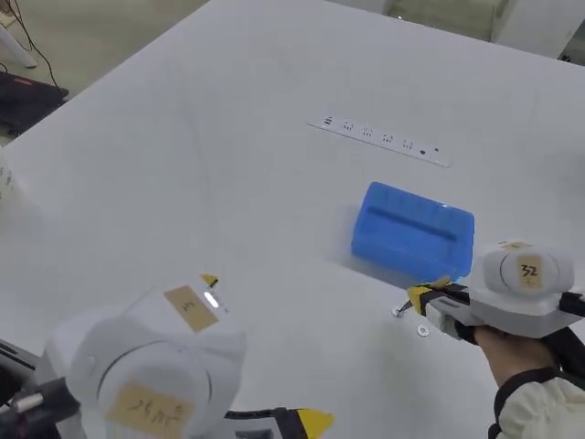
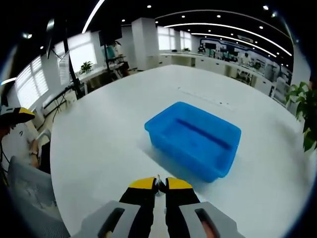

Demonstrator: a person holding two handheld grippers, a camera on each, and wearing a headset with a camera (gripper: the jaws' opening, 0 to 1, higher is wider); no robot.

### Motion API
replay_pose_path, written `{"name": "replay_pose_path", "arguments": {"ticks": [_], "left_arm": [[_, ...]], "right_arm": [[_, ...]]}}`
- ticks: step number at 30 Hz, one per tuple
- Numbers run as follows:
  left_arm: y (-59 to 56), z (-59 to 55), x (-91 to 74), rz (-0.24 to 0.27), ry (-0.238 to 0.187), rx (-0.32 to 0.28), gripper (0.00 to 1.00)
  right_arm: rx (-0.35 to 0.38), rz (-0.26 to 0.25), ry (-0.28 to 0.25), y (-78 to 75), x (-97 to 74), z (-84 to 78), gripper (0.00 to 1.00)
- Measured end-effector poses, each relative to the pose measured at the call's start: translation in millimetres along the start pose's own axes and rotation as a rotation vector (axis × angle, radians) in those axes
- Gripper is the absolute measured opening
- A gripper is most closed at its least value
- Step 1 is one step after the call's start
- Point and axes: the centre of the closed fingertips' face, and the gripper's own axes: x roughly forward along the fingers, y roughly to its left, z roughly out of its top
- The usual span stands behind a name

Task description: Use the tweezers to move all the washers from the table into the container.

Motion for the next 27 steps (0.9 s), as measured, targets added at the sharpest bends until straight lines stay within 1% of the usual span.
{"name": "replay_pose_path", "arguments": {"ticks": [1,6,9,12,16,22,27], "left_arm": [[0.0,-0.3,0.1,0.0,0.001,0.0,0.98],[-0.7,-0.6,0.8,-0.002,0.001,0.0,0.98],[-1.5,0.2,0.8,-0.003,-0.001,0.002,0.98],[-1.8,0.9,0.1,-0.003,-0.004,0.003,0.98],[0.0,1.9,-1.7,0.003,-0.007,0.006,0.98],[1.6,6.6,-4.8,0.011,-0.021,0.014,0.98],[-0.8,6.1,-7.4,0.013,-0.026,0.012,0.98]], "right_arm": [[0.0,0.0,-0.009,0.2,-0.2,1.0,0.03],[-0.017,-0.004,-0.007,1.5,-0.4,0.3,0.03],[-0.027,-0.007,-0.004,1.3,-0.5,0.2,0.03],[-0.02,-0.005,0.002,0.8,-0.8,0.0,0.02],[-0.024,-0.009,0.01,-0.4,-1.1,0.2,0.02],[-0.019,-0.009,-0.002,0.8,-7.0,8.0,0.02],[-0.023,-0.008,-0.015,4.5,-14.2,15.2,0.02]]}}
